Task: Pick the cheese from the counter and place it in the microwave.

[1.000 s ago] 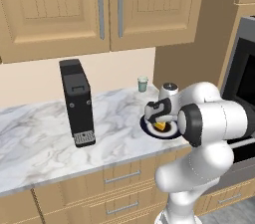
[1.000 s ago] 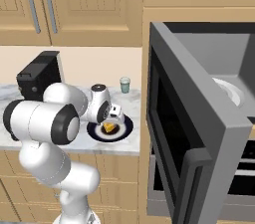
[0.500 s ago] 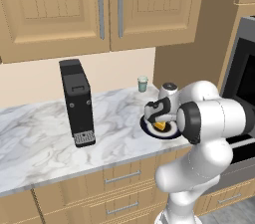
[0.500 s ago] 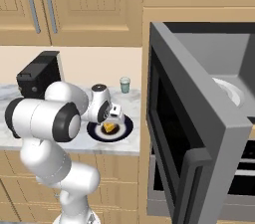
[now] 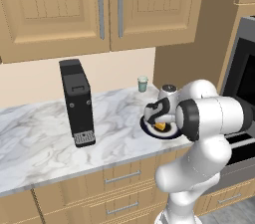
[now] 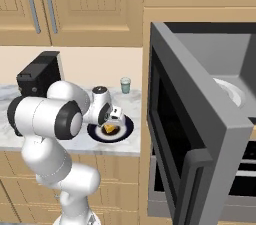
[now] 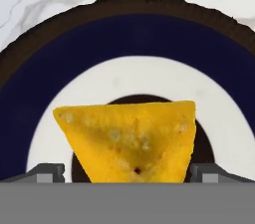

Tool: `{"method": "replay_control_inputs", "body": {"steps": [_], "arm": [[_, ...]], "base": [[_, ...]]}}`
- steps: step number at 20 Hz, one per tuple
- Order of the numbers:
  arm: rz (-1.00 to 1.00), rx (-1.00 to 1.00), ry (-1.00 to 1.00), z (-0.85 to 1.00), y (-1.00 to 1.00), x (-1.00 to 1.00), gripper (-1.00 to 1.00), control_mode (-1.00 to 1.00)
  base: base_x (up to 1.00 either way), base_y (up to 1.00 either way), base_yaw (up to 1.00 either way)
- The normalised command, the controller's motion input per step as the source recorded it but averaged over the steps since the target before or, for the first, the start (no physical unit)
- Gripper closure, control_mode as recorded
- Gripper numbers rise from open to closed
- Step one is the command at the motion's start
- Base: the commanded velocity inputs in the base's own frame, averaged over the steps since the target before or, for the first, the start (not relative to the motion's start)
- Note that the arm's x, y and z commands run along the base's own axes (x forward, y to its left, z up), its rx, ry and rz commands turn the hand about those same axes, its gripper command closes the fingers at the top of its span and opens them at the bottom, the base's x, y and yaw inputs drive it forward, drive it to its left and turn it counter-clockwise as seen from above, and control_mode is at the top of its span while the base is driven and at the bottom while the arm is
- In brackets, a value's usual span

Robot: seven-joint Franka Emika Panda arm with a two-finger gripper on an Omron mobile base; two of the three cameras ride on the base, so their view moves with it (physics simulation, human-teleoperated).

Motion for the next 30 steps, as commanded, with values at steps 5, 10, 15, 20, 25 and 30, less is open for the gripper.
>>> {"method": "replay_control_inputs", "body": {"steps": [5,10,15,20,25,30], "arm": [[0.0,0.0,0.0,-0.11,0.0,0.02,-1.0,-1.0],[0.0,0.0,-0.01,-0.07,0.0,0.01,1.0,-1.0],[0.0,0.0,-0.07,0.0,0.0,0.0,1.0,-1.0],[0.01,0.0,-0.13,0.22,0.0,-0.2,1.0,-1.0],[0.02,0.06,-0.07,0.77,0.08,-0.84,1.0,-1.0],[0.0,0.11,0.02,1.0,0.15,-0.79,1.0,-1.0]], "base": [[0.0,0.0,0.0],[0.0,0.0,0.0],[0.0,0.0,0.0],[0.0,0.0,0.0],[0.0,0.0,0.0],[0.0,0.0,0.0]]}}
